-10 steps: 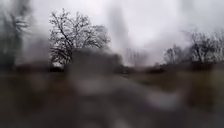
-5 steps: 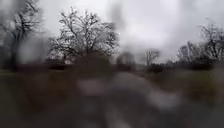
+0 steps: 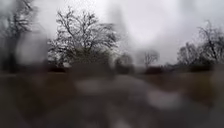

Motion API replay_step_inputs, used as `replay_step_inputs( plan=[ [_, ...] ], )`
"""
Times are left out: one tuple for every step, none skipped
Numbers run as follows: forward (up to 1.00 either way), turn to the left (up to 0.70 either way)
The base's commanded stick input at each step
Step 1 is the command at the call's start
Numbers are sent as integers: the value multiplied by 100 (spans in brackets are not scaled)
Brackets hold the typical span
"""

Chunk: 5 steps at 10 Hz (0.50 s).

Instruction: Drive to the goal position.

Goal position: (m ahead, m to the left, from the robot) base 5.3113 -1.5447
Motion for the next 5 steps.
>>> replay_step_inputs(
  plan=[
    [85, 0],
    [85, 0],
    [85, 0],
    [85, 0],
    [85, 0]
  ],
)
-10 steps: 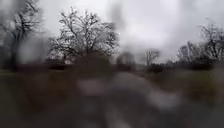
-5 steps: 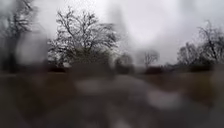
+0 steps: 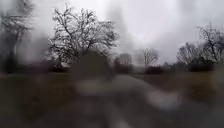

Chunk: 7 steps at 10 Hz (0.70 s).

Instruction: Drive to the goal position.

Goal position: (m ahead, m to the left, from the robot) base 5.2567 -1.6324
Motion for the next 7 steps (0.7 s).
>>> replay_step_inputs(
  plan=[
    [85, 0],
    [85, 0],
    [85, 0],
    [85, 0],
    [85, 0],
    [85, 0],
    [85, 0]
  ],
)
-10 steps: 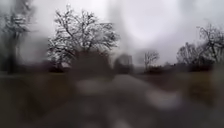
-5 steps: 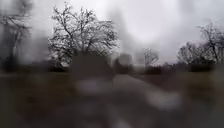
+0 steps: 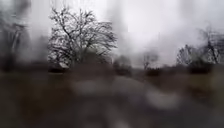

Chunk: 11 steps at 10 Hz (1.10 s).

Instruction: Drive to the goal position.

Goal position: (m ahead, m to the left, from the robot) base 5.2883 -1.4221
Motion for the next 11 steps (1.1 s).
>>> replay_step_inputs(
  plan=[
    [85, 0],
    [85, 0],
    [85, 0],
    [85, 0],
    [85, 0],
    [85, 0],
    [85, 0],
    [85, 0],
    [85, 0],
    [85, 0],
    [85, 0]
  ],
)
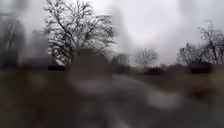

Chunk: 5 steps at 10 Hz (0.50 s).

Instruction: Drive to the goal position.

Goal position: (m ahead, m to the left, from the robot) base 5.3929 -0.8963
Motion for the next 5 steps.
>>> replay_step_inputs(
  plan=[
    [85, 0],
    [85, 0],
    [85, 0],
    [85, 0],
    [85, 0]
  ],
)
